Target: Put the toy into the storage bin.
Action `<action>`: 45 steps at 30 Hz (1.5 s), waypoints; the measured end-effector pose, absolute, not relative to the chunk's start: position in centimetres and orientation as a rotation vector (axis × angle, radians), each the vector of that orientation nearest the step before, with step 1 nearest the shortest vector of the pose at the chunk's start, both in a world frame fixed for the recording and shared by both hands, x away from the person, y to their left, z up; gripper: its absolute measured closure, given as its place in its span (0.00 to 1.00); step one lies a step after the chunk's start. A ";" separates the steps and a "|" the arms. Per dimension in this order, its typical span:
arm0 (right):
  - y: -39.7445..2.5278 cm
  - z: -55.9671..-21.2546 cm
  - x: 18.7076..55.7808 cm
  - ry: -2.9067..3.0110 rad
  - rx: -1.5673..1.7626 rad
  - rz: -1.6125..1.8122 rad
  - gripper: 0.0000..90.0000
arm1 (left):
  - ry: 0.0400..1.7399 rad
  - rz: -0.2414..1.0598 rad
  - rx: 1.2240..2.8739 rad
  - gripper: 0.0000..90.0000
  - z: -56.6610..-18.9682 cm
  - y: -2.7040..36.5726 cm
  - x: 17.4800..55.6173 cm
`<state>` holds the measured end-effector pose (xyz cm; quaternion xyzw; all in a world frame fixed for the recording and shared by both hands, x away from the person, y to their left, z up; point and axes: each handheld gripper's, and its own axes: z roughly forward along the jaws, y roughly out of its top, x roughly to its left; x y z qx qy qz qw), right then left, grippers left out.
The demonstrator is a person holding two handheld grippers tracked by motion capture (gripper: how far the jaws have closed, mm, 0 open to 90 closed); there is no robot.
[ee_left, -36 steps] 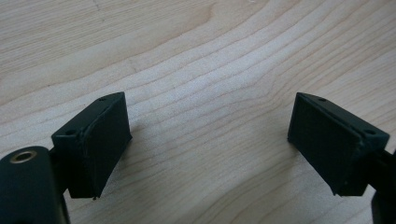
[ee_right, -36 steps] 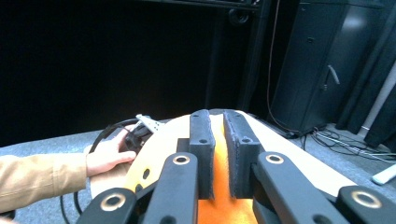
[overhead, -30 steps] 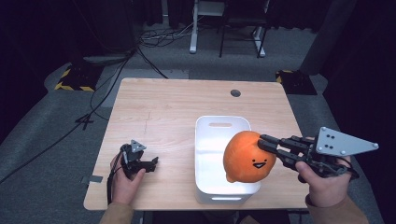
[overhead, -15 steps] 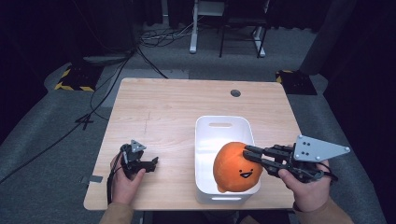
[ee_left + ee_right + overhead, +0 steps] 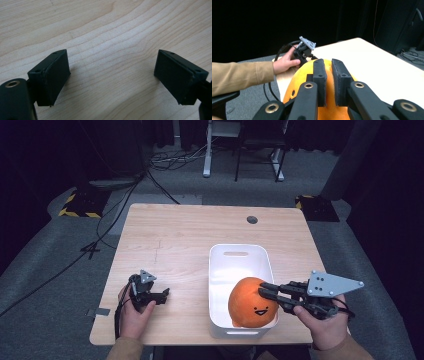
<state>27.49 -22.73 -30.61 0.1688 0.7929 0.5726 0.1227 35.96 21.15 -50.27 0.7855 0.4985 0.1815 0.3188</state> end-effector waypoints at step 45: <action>-22.4 -37.0 28.7 2.463 0.688 1.454 0.64 | 1.310 0.477 2.067 0.15 -50.3 21.2 36.0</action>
